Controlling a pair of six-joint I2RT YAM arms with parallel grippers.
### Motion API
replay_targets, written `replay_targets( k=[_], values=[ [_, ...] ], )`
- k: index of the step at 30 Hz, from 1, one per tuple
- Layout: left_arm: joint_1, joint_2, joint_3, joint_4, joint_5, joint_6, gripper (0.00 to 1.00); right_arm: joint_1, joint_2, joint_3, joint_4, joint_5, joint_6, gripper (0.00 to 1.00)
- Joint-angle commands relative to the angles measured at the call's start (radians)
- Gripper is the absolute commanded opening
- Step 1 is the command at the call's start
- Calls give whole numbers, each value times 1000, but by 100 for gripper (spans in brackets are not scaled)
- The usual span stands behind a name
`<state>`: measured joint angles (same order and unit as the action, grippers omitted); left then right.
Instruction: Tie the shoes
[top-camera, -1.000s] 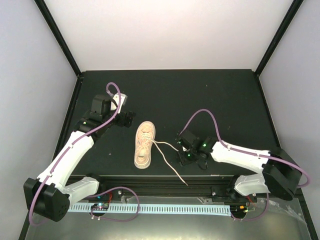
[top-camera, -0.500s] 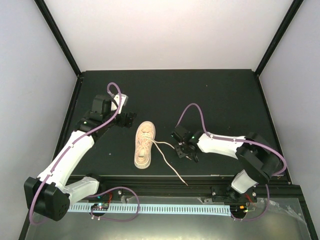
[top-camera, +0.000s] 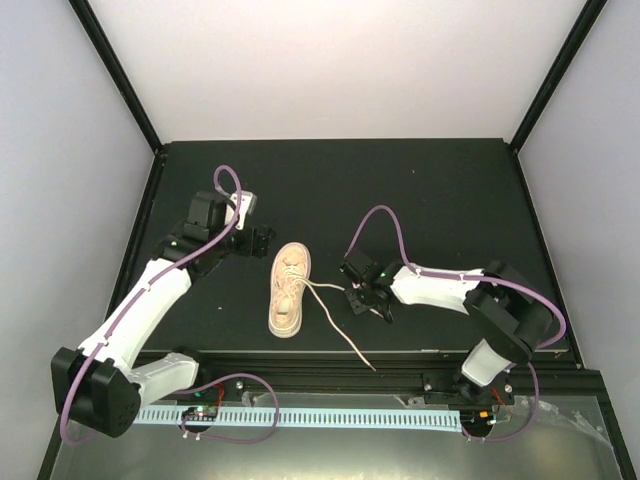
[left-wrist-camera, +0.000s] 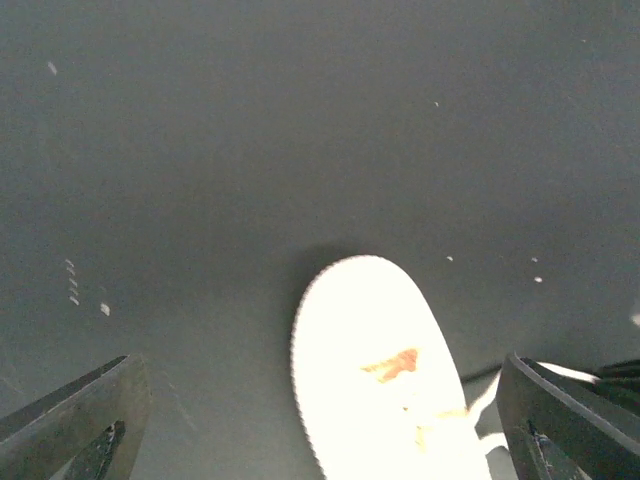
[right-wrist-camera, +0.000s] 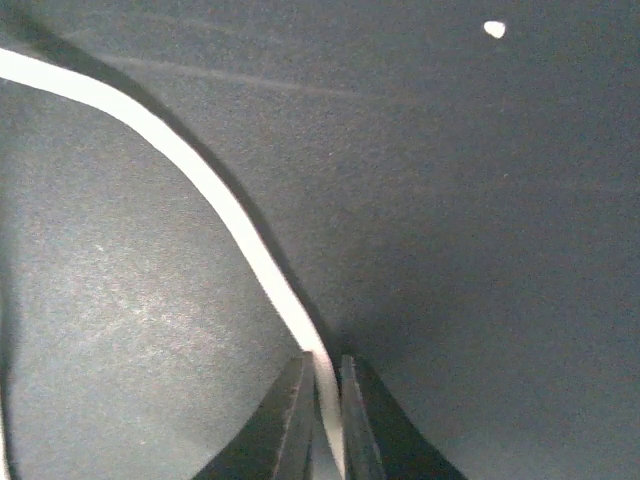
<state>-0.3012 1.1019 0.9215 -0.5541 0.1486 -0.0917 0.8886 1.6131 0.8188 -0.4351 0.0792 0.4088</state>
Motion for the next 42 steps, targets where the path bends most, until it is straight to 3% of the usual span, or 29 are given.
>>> replay_targets(
  k=[1, 2, 8, 13, 21, 27, 29, 32, 34, 37, 42],
  values=[
    [-33, -17, -85, -2, 113, -213, 96, -6, 12, 5, -5, 25, 6, 6],
    [-47, -32, -129, 27, 143, -255, 96, -7, 0, 10, -14, 31, 8, 2],
    [-134, -86, -287, 85, 201, -386, 94, -70, -118, 83, -76, 30, 3, 2],
    [-137, -200, -355, 119, 173, -410, 94, -79, -144, 299, -140, 21, -56, 2],
    [-127, -404, -399, 172, -24, -390, 97, -30, 126, 798, -206, -142, -113, 2],
    [-122, -490, -492, 219, -25, -447, 97, 27, 317, 933, -136, -296, -29, 2],
    [-120, -514, -525, 235, -12, -464, 97, 36, 352, 946, -127, -297, -16, 15],
    [-120, -510, -556, 246, 13, -486, 97, 36, 356, 938, -151, -243, -7, 58],
    [-118, -494, -561, 251, 14, -497, 97, 31, 300, 895, -159, -195, -17, 73],
    [-100, -456, -557, 274, 21, -517, 95, 3, 181, 761, -142, -167, -29, 79],
    [-36, -357, -548, 342, 77, -559, 88, -32, -28, 454, -74, -159, -49, 81]
  ],
)
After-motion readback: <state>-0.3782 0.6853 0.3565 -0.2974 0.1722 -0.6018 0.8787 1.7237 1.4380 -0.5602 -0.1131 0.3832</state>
